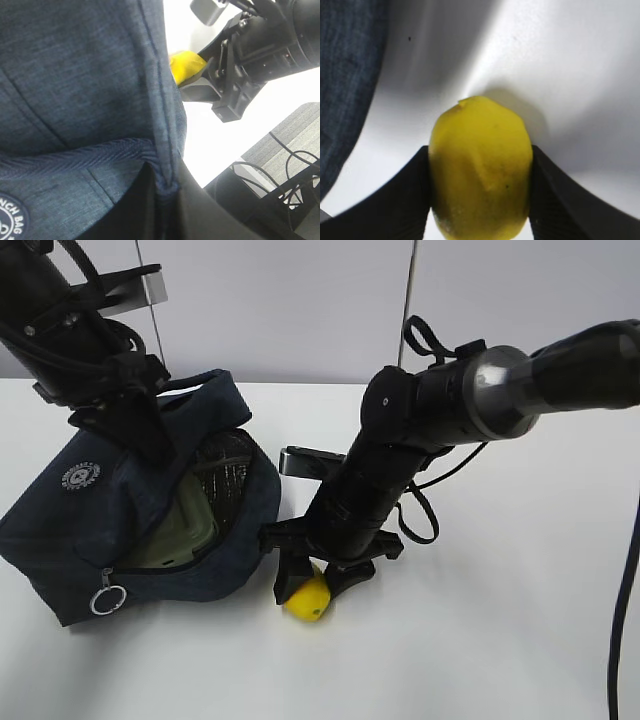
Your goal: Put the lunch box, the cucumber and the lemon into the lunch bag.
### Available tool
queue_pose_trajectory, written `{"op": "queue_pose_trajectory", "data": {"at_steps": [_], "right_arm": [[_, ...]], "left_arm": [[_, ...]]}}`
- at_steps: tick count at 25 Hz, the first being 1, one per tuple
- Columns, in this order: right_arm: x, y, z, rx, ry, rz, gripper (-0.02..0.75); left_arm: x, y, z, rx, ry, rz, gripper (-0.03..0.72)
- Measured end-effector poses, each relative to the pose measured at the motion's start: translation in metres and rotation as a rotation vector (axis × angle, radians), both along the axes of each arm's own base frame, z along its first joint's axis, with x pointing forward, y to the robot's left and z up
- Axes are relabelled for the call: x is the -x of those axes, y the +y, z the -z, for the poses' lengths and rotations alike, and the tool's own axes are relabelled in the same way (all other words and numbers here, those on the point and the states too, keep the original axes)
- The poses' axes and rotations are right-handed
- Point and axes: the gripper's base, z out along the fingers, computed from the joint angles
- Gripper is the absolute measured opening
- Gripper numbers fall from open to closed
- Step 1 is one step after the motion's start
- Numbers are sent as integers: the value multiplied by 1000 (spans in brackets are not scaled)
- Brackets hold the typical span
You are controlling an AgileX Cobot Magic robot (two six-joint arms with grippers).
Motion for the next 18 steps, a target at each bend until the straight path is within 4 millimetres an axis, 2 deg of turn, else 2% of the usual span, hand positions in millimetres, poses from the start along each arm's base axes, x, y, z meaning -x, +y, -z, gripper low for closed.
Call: {"op": "queue_pose_trajectory", "data": {"at_steps": [3,11,14,18], "right_arm": [[0,-1,-9,-1,-25,-23,382],[-3,-9,-56,-33,-146,-36,372],[-5,-5,-73,-119,-206,-39,372],[-9,5,-83,-254,-288,-48,371]], "left_arm": [[0,0,0,-2,-1,1,5],[0,0,0,-3,-1,1,5],[0,0,0,-4,-1,1,5],[0,0,0,-6,-2,2,5]]}}
